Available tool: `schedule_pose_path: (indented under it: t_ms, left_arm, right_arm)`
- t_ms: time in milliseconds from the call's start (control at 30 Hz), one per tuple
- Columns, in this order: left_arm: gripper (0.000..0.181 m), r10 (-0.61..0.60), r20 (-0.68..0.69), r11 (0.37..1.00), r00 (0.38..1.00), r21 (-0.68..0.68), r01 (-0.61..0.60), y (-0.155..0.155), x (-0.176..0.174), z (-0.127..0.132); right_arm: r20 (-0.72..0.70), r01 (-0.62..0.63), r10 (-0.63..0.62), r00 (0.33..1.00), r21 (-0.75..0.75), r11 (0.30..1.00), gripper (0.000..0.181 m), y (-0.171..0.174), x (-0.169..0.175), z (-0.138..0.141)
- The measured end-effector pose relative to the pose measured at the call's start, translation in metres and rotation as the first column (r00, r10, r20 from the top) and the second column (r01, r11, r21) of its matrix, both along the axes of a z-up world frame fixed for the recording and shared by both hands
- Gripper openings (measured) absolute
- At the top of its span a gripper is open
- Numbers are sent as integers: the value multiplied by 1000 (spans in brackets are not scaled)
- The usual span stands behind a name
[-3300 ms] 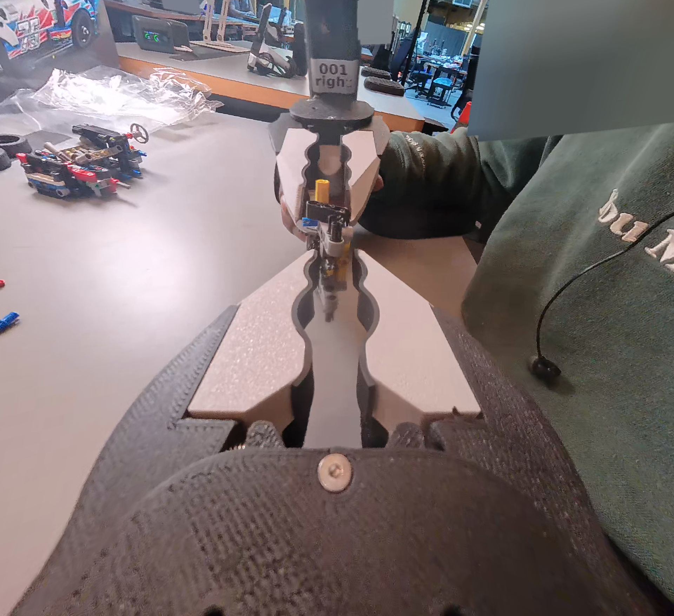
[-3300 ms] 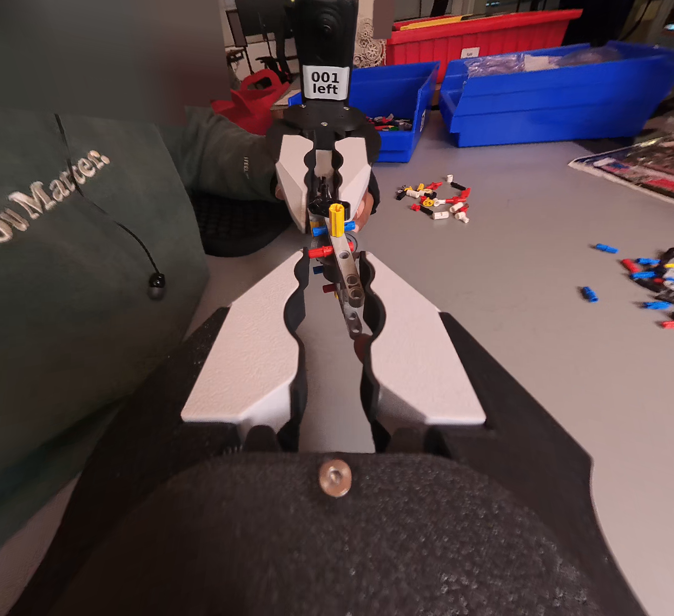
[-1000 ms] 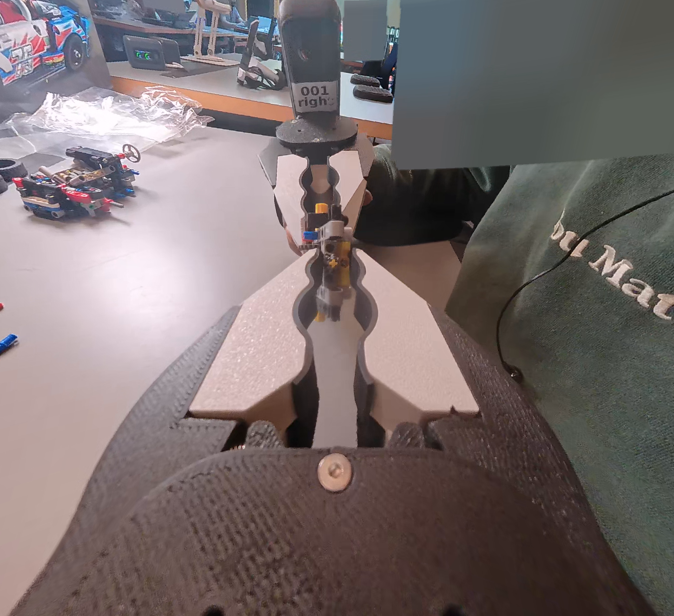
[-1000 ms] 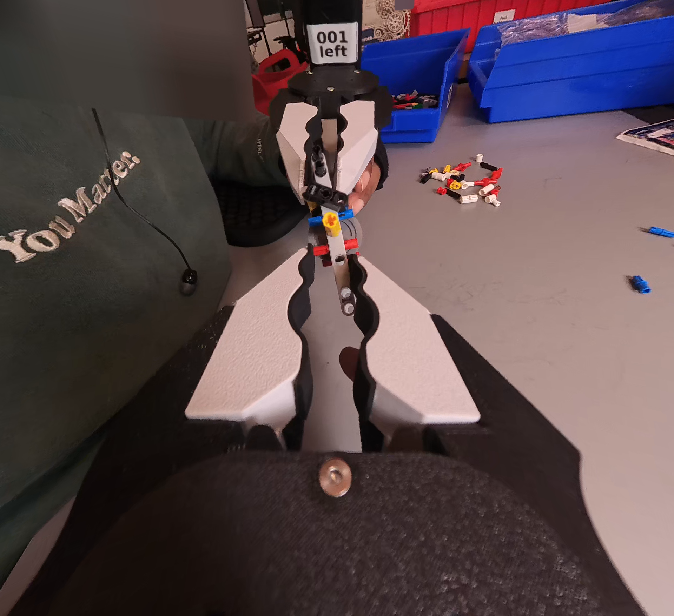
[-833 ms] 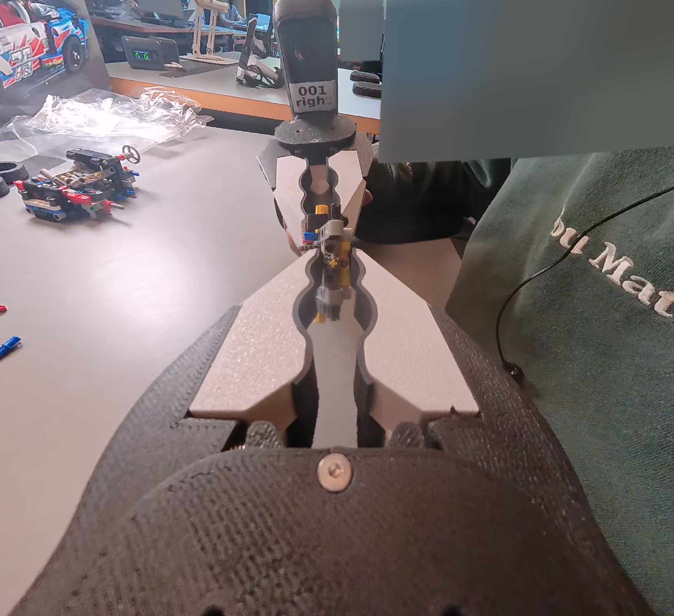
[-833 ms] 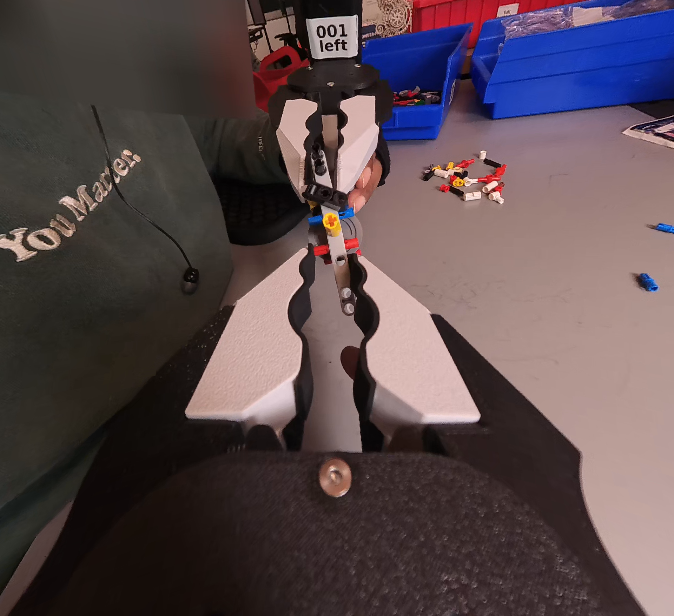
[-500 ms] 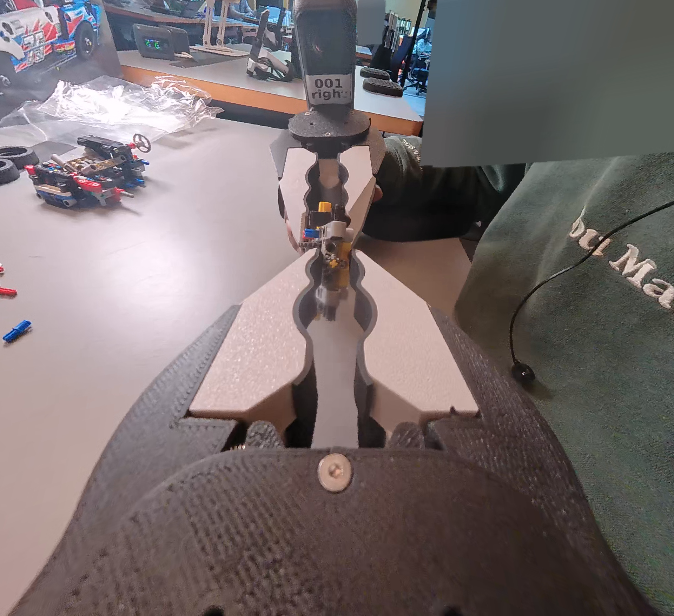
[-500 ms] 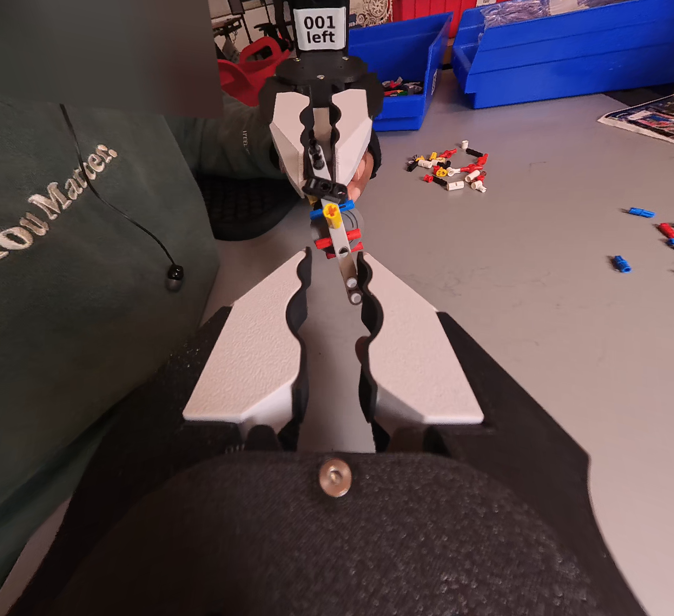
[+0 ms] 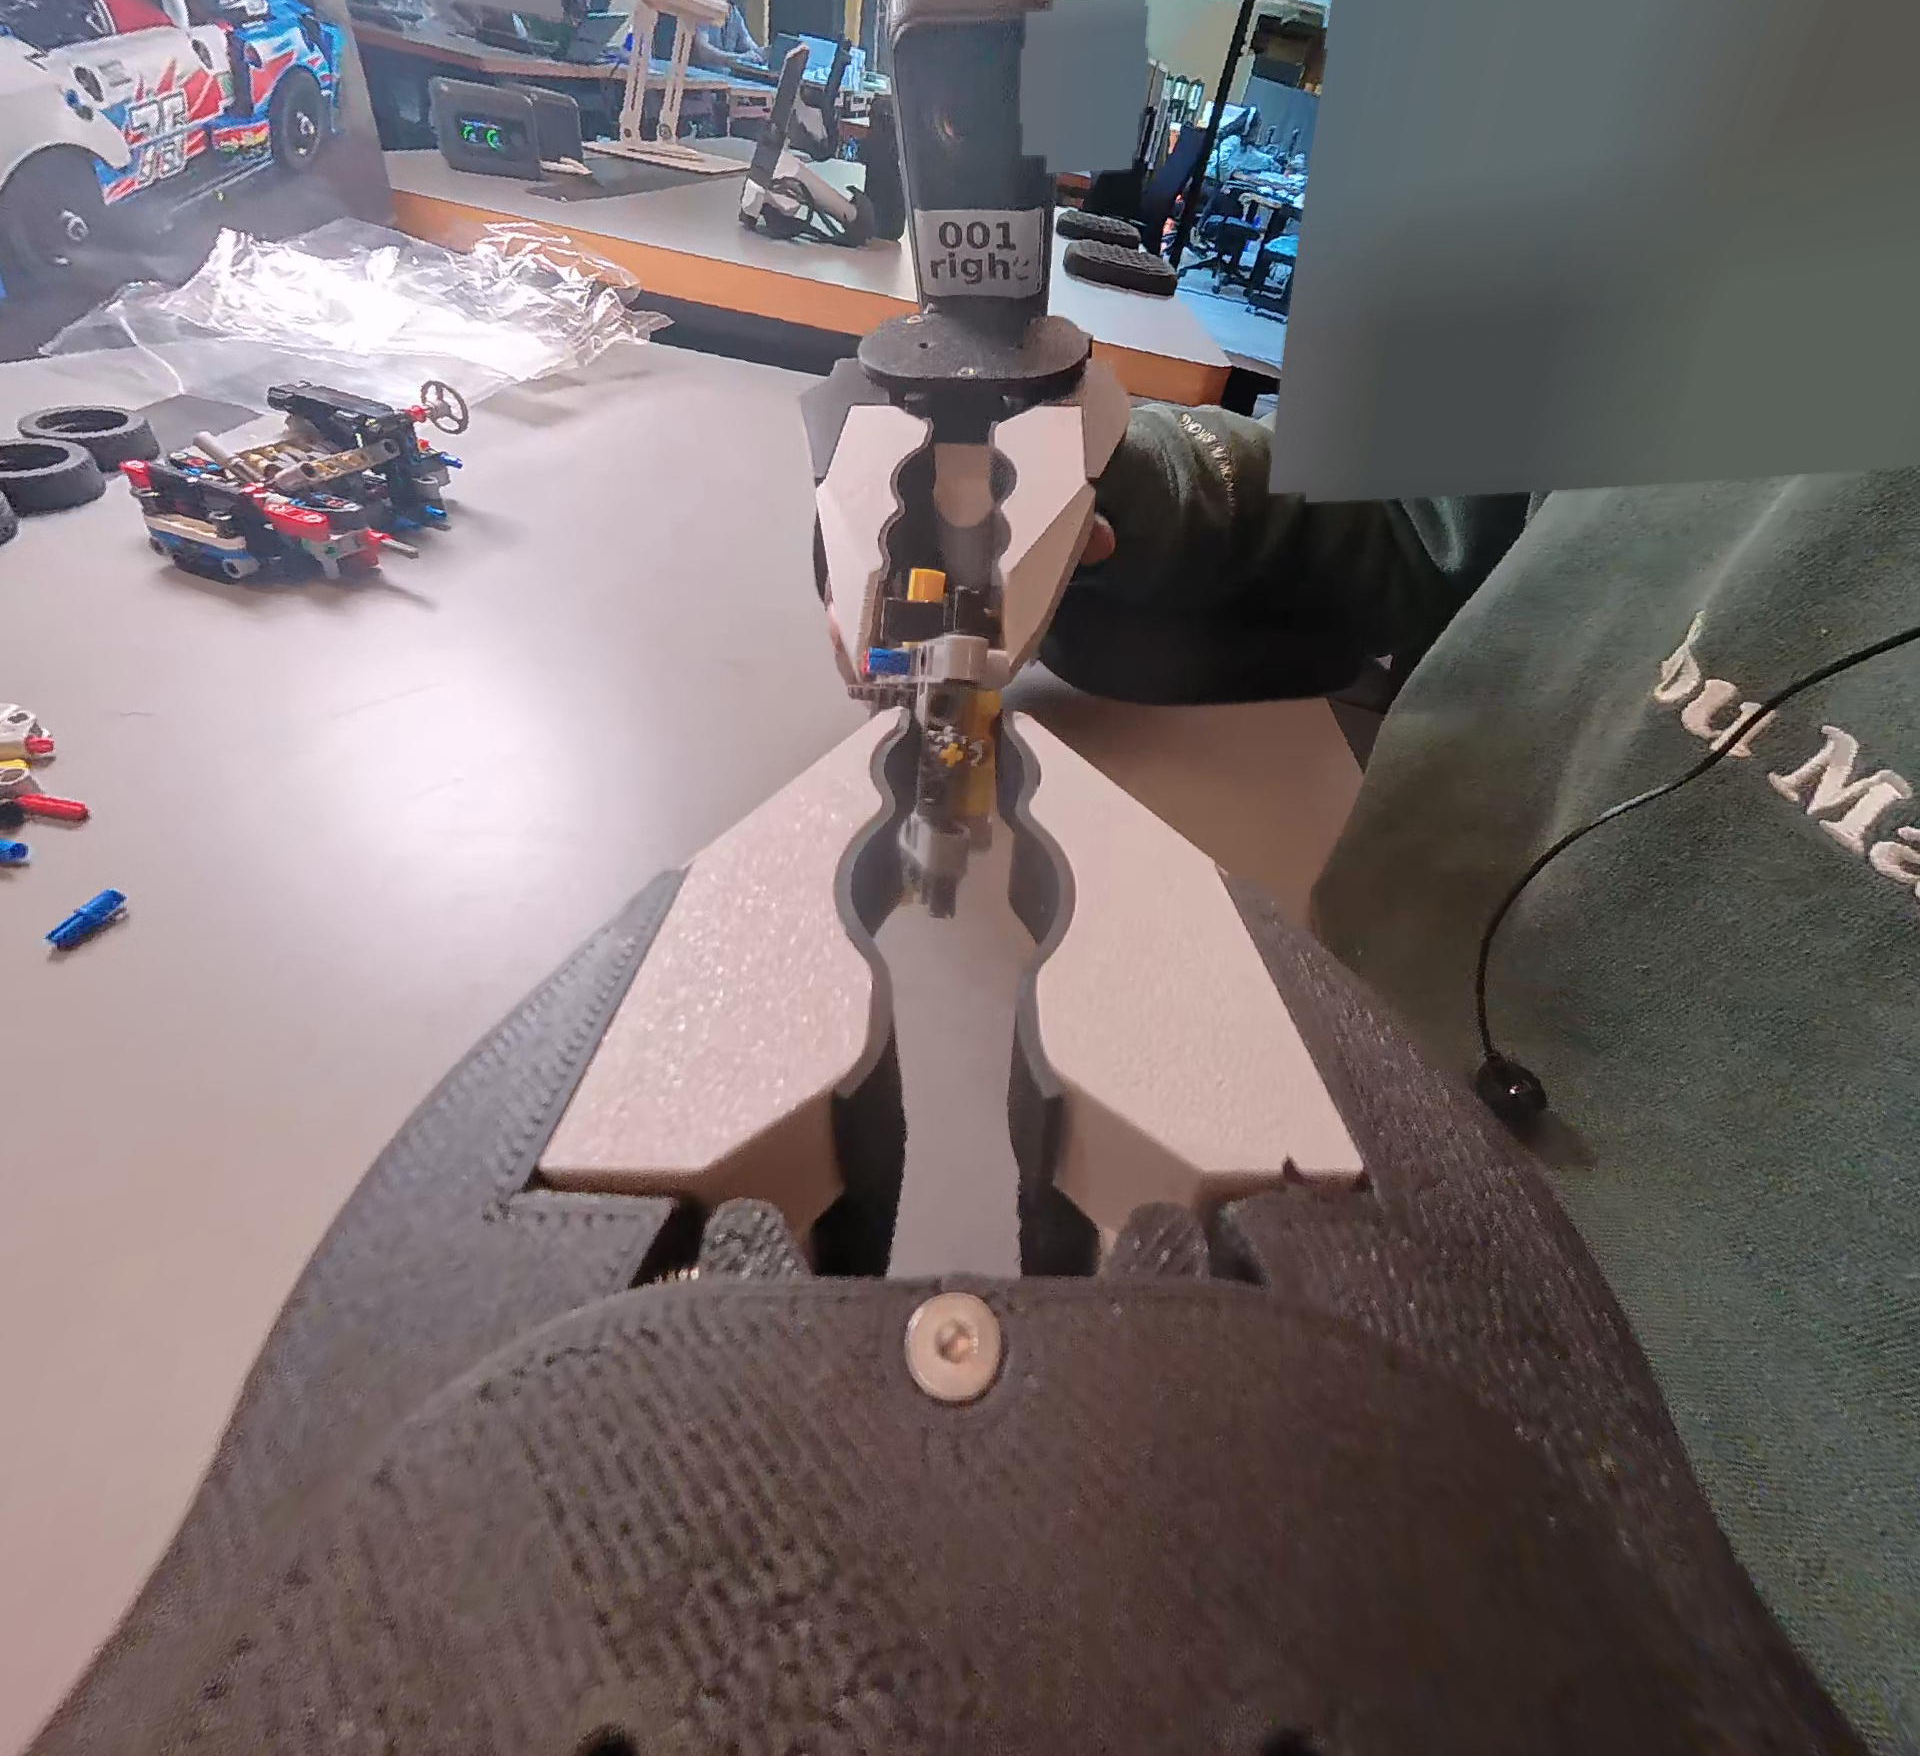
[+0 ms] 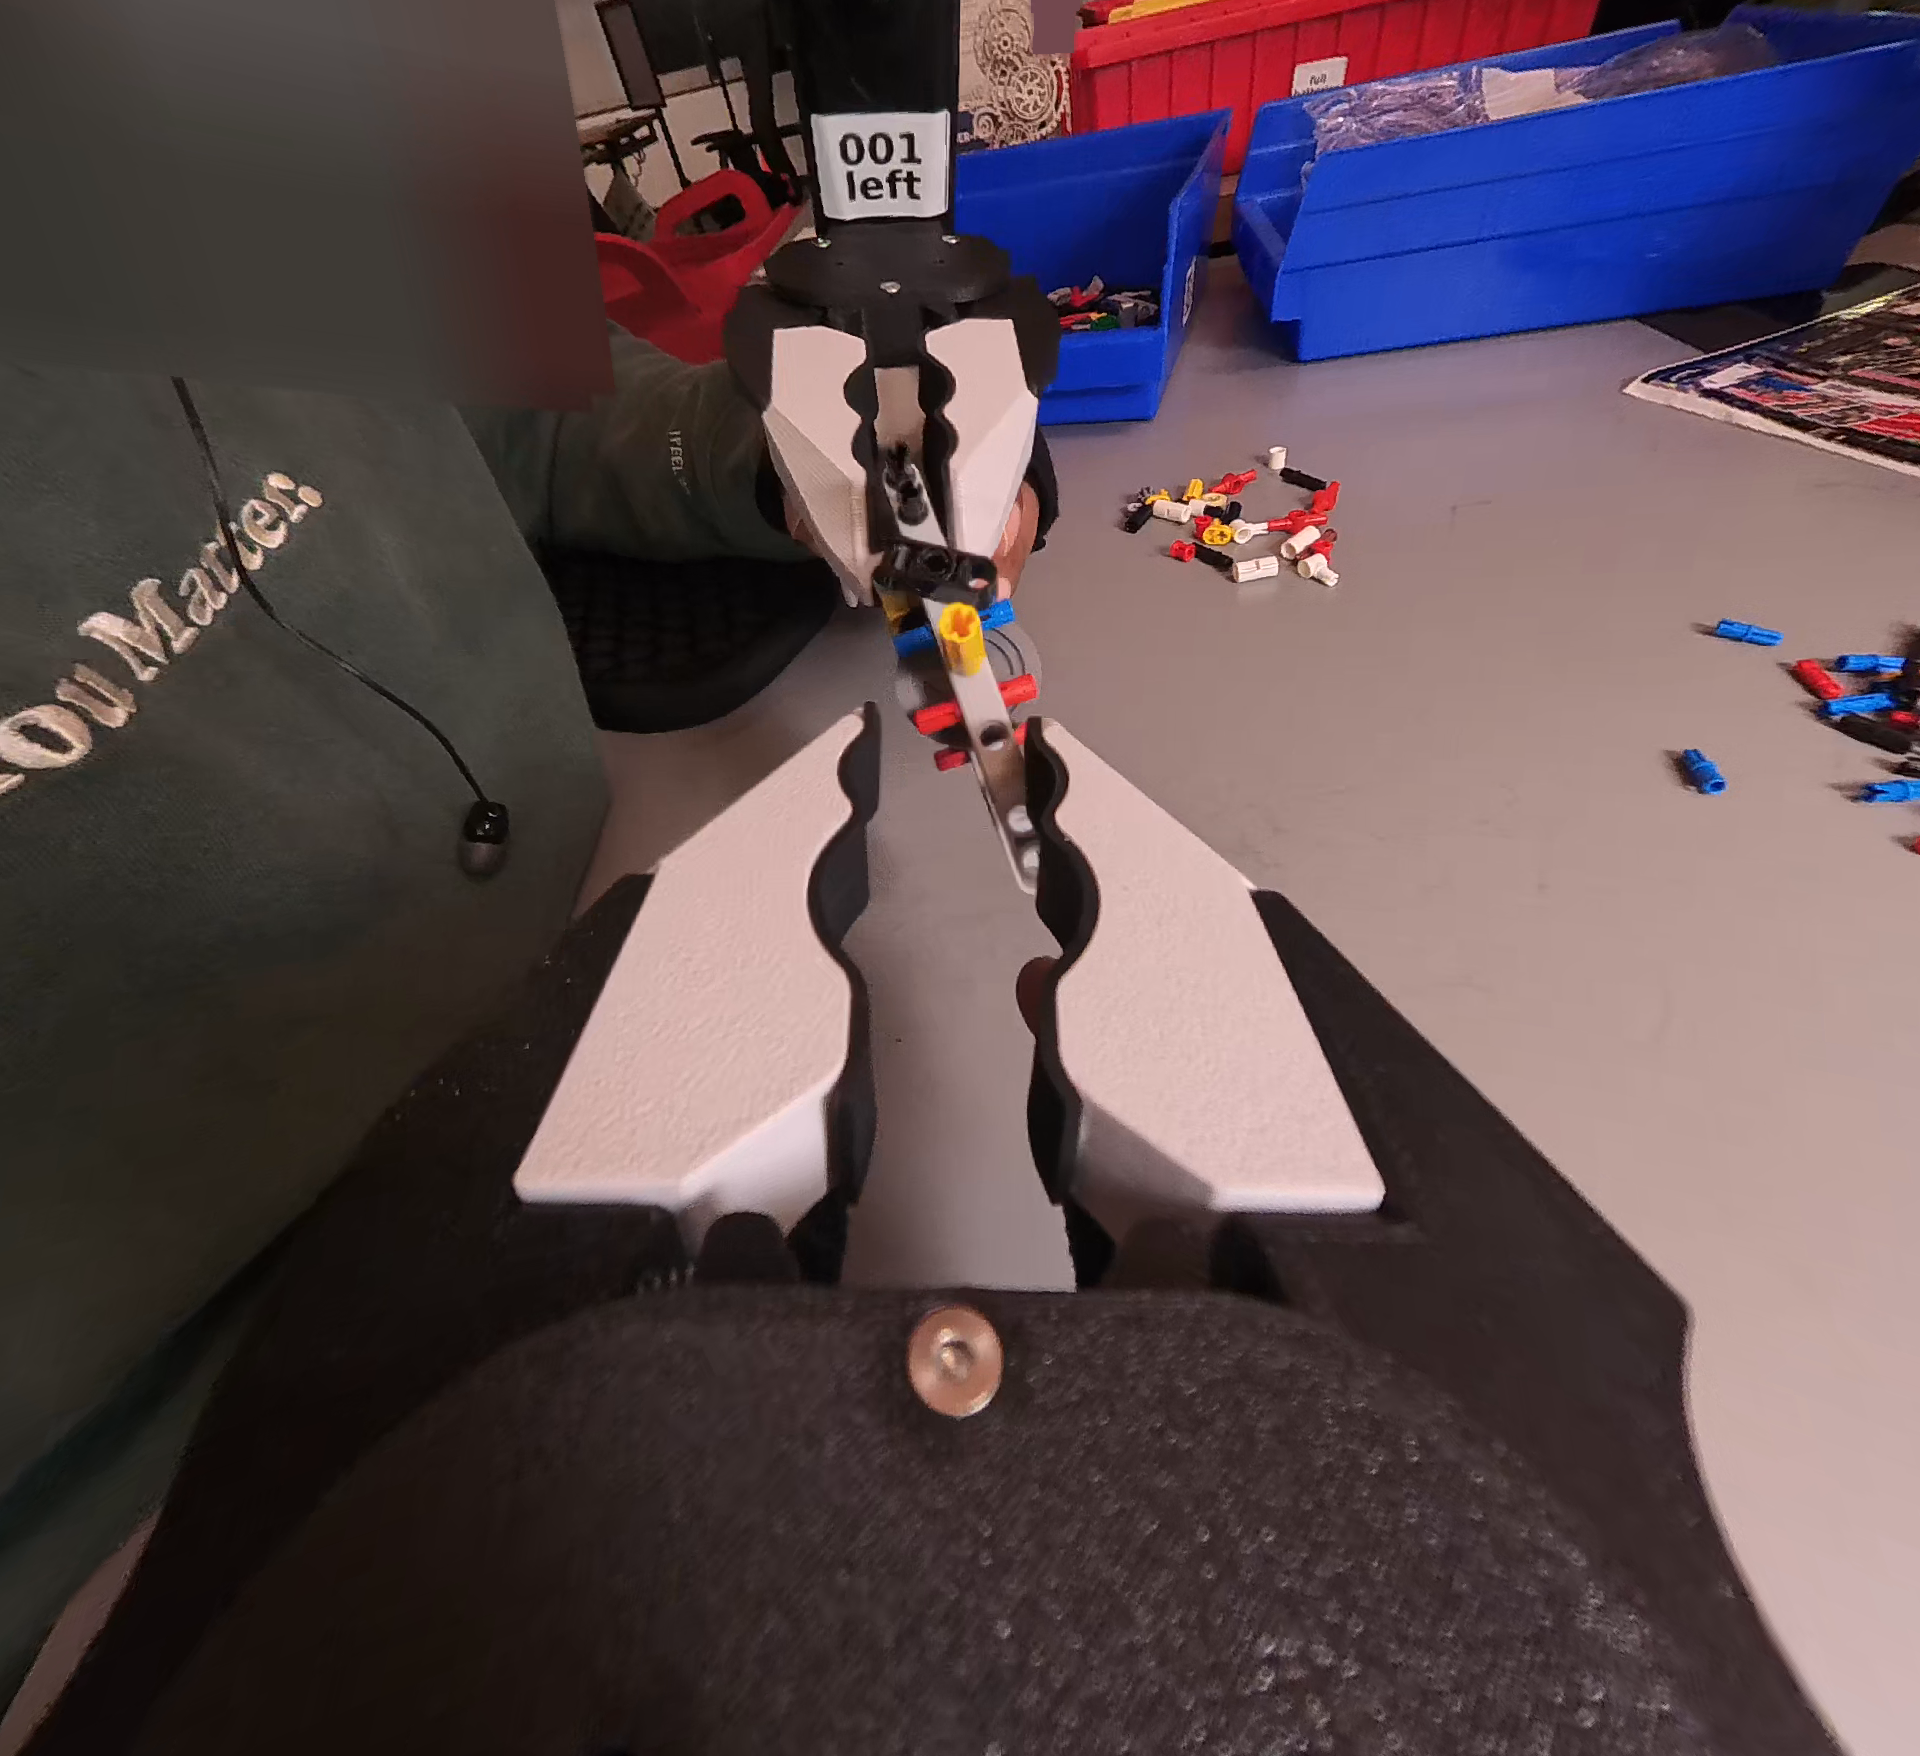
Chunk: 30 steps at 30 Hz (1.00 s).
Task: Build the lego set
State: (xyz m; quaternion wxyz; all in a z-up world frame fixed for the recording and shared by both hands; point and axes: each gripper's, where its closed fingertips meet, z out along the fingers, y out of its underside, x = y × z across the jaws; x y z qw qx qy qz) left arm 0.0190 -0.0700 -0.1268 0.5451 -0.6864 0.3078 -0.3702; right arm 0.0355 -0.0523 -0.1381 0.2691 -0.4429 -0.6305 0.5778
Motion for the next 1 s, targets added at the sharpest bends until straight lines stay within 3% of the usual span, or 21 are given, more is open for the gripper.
schedule_pose_path:
  t_ms: [133, 400, 767, 1000]
  left_arm:
    - [12, -2, 13, 1000, 1000, -9, 2, 0, 0, 0]
    - [12, 3, 63, 999, 998, -44, 0, 2, -2, 3]
    - [12, -27, 46, 997, 999, -78, 30, -1, 3, -4]
    - [10, -8, 62, 992, 998, -122, 16, 3, -2, -7]
  right_arm:
    - [-19, 25, -25, 1000, -5, 1000, 18, 3, -2, 3]
    - [-15, 67, -67, 998, 45, 997, 27, 7, -5, 0]
    - [34, 15, -19, 999, 117, 993, 18, -3, -5, -15]
    - [45, 79, -87, 995, 148, 986, 18, 2, -13, -21]
